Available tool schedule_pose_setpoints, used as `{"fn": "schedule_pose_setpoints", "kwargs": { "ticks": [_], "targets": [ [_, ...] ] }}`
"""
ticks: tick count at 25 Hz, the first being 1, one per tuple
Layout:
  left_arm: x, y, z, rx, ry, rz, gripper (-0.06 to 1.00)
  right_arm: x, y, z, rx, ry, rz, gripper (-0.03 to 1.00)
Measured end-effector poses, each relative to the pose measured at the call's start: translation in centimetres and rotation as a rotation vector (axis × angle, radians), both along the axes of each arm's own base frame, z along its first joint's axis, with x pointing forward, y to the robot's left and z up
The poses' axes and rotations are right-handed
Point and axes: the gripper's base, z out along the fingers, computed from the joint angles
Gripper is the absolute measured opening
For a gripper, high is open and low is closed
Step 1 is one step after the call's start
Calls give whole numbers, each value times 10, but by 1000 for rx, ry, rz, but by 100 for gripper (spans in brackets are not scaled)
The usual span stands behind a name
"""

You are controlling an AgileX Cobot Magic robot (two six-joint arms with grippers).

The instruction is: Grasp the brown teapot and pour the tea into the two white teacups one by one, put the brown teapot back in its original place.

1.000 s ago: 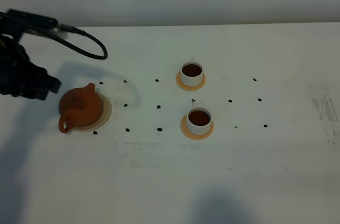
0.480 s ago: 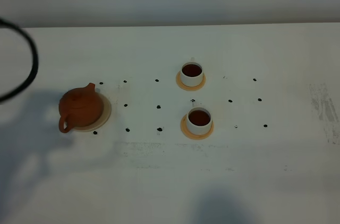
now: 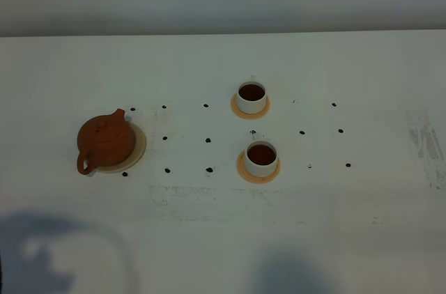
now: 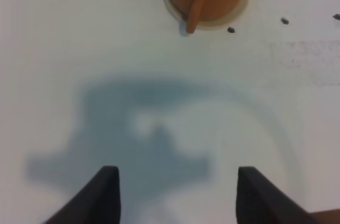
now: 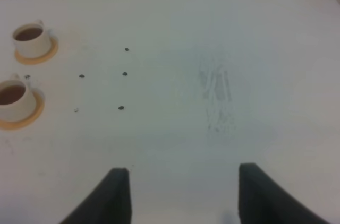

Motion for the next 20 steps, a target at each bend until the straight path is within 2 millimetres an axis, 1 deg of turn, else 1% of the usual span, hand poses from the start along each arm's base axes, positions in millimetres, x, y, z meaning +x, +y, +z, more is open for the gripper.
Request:
{"fn": "schedule_pose_setpoints", "kwargs": {
  "ticks": [5,9,13,20],
  "targets": [
    [-27,3,-4,-50,-50,37,50,0,0,0,0,0,0,44],
    [-38,4,-13,-56,-70,44,50,0,0,0,0,0,0,44],
    [-44,5,-14,-52,-104,46,50,0,0,0,0,0,0,44],
    [-44,6,-14,-47,-107,48,50,0,0,0,0,0,0,44]
  ]
}}
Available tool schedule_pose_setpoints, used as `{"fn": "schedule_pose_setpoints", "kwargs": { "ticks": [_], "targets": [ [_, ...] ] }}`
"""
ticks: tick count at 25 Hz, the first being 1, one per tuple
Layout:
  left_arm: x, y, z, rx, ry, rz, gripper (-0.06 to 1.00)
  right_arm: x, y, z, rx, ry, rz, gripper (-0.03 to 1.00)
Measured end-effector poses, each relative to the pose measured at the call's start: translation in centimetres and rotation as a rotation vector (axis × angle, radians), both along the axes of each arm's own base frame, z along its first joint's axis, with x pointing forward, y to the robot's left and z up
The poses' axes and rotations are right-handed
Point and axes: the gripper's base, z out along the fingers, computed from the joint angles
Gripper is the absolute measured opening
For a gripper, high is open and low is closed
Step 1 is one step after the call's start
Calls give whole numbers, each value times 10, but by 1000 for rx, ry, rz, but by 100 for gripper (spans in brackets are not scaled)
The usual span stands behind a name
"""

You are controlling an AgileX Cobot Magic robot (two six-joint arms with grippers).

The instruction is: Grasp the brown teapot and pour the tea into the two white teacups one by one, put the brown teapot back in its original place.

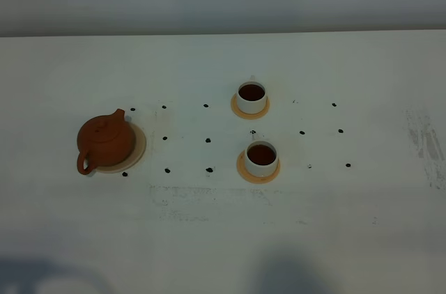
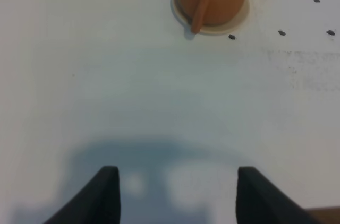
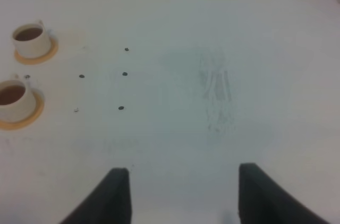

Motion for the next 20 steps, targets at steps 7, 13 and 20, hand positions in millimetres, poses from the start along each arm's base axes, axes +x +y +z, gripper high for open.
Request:
{"fn": "schedule_pose_setpoints", "kwargs": {
  "ticks": [7,13,20],
  "targets": [
    [-1,2,0,14,-10,37,50,0,0,0,0,0,0,44],
    [-16,3,1,20,-104,121,50,0,0,0,0,0,0,44],
    [-25,2,1,19,-161,139,50,0,0,0,0,0,0,44]
  ]
}}
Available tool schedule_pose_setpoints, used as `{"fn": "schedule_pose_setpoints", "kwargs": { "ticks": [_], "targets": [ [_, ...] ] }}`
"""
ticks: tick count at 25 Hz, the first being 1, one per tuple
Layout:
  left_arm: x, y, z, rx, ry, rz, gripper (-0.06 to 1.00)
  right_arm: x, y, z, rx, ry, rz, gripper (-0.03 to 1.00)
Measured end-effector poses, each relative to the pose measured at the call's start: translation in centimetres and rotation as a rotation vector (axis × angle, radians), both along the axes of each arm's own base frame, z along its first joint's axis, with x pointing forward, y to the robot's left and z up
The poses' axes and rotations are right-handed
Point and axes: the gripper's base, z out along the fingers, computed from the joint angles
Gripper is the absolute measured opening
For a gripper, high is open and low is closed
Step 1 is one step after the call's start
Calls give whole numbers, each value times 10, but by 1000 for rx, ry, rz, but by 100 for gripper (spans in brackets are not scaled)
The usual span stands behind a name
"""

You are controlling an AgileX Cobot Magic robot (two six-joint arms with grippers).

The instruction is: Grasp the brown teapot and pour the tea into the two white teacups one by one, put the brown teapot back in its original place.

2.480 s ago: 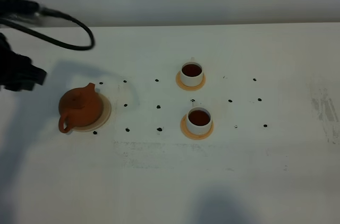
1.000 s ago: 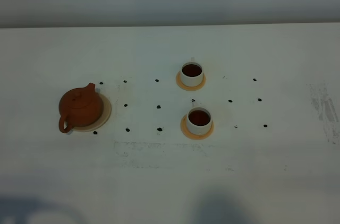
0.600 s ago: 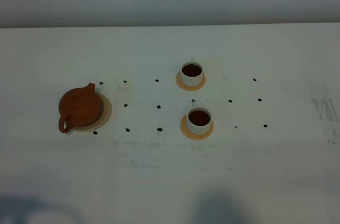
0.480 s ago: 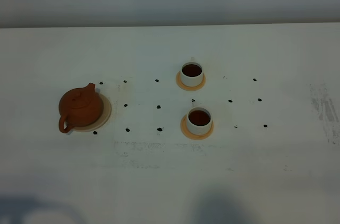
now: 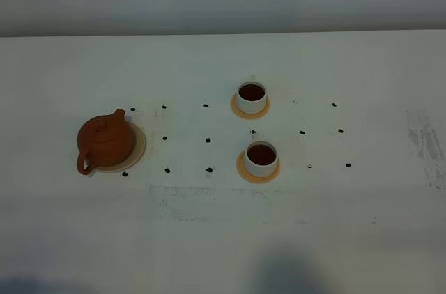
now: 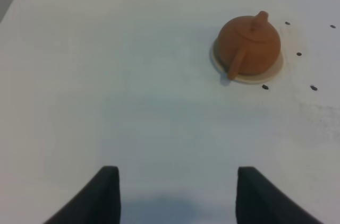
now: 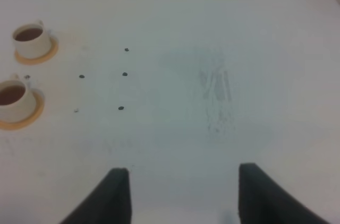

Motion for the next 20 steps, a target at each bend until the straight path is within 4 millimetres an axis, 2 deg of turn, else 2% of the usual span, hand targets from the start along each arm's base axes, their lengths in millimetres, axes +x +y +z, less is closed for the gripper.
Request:
{"fn": "schedule_pose_setpoints", "kwargs": {
  "ticks": [20],
  "targets": [
    [0,0,0,1,1,0,50,0,0,0,0,0,0,44]
  ]
}}
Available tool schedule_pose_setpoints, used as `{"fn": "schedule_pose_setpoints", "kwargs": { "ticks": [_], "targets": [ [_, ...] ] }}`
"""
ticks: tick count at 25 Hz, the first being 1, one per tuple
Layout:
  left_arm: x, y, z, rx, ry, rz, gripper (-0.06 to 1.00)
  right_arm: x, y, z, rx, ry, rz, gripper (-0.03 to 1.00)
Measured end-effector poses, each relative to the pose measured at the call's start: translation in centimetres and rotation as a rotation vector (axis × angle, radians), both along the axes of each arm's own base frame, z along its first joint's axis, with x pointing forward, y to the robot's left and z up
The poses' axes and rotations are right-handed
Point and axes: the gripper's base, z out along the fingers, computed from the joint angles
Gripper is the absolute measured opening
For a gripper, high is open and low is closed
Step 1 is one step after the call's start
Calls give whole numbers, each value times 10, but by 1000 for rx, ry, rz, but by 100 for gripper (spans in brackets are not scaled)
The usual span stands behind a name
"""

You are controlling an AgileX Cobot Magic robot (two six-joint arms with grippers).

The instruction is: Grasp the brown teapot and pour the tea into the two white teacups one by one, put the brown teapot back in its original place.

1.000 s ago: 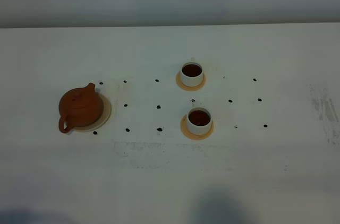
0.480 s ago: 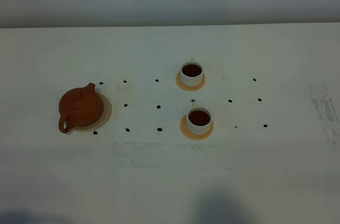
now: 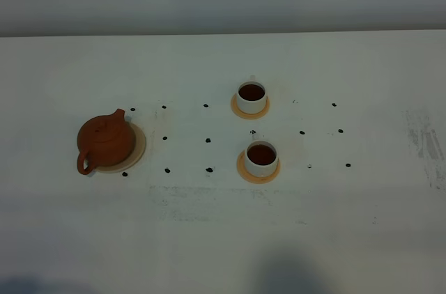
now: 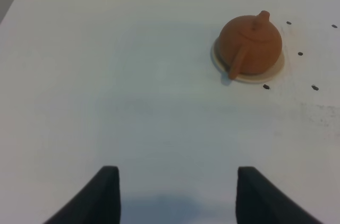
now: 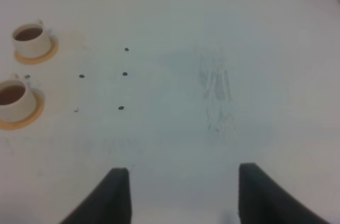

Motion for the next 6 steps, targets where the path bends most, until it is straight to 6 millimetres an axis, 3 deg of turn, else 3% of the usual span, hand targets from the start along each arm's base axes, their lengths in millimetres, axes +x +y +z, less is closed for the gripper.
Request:
{"fn": "schedule_pose_setpoints", "kwargs": {
  "ticks": [6],
  "targets": [
    [0,0,0,1,0,0,50,0,0,0,0,0,0,44]
  ]
}}
